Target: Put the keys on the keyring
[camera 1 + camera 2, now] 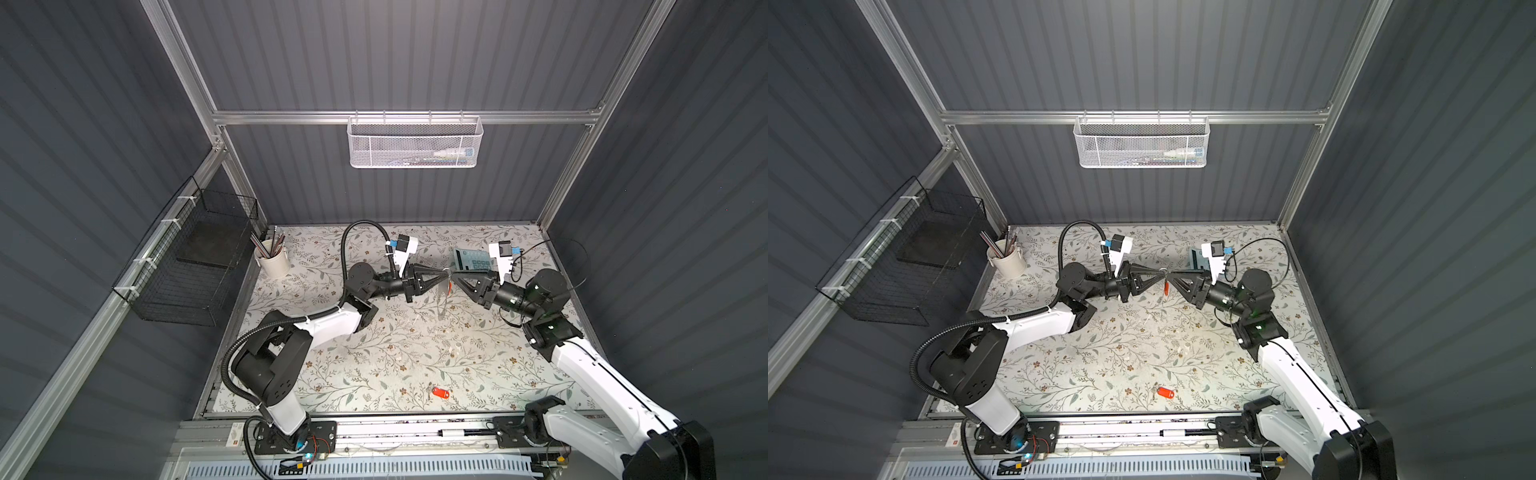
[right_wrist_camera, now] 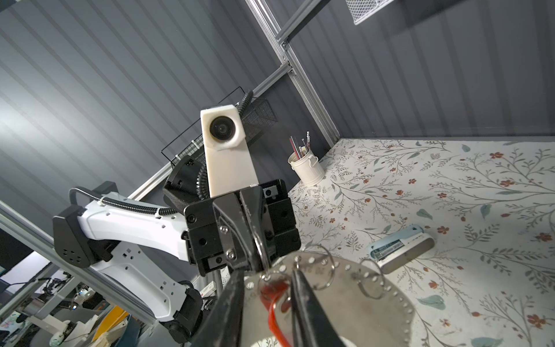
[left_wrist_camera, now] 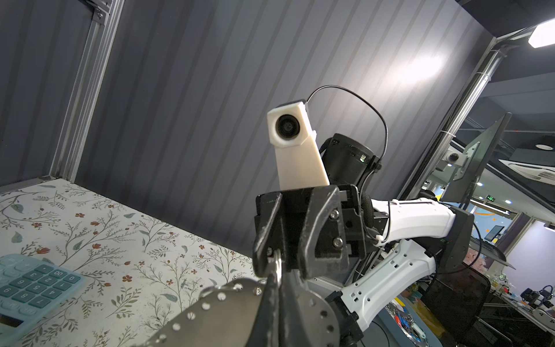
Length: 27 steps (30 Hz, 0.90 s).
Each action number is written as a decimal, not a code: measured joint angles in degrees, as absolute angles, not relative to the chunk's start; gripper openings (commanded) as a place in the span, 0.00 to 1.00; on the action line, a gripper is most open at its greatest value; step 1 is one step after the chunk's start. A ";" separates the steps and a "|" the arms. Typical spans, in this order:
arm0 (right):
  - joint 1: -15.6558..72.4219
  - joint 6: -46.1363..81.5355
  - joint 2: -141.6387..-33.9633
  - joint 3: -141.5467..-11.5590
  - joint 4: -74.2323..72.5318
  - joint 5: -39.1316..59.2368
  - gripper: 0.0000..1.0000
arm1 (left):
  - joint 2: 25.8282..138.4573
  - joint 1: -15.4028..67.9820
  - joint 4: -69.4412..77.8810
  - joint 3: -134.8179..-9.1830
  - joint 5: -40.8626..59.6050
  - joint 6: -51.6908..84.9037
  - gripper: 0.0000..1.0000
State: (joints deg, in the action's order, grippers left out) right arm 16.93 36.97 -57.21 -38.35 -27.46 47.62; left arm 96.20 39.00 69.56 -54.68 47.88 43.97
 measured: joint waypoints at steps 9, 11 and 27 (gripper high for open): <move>18.11 37.17 -58.78 -38.37 -28.25 47.59 0.19 | 96.20 39.00 69.43 -54.68 47.94 43.97 0.00; 18.20 37.21 -59.02 -38.39 -28.62 47.59 0.17 | 96.20 38.94 69.34 -54.68 47.92 43.94 0.00; 18.17 36.82 -59.53 -37.85 -29.32 47.29 0.00 | 94.63 38.76 61.82 -55.40 49.04 37.95 0.00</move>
State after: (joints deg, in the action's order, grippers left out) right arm 18.17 36.82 -59.53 -37.85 -29.32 47.29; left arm 94.63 38.76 61.82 -55.40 49.04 37.95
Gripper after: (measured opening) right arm 0.049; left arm 0.049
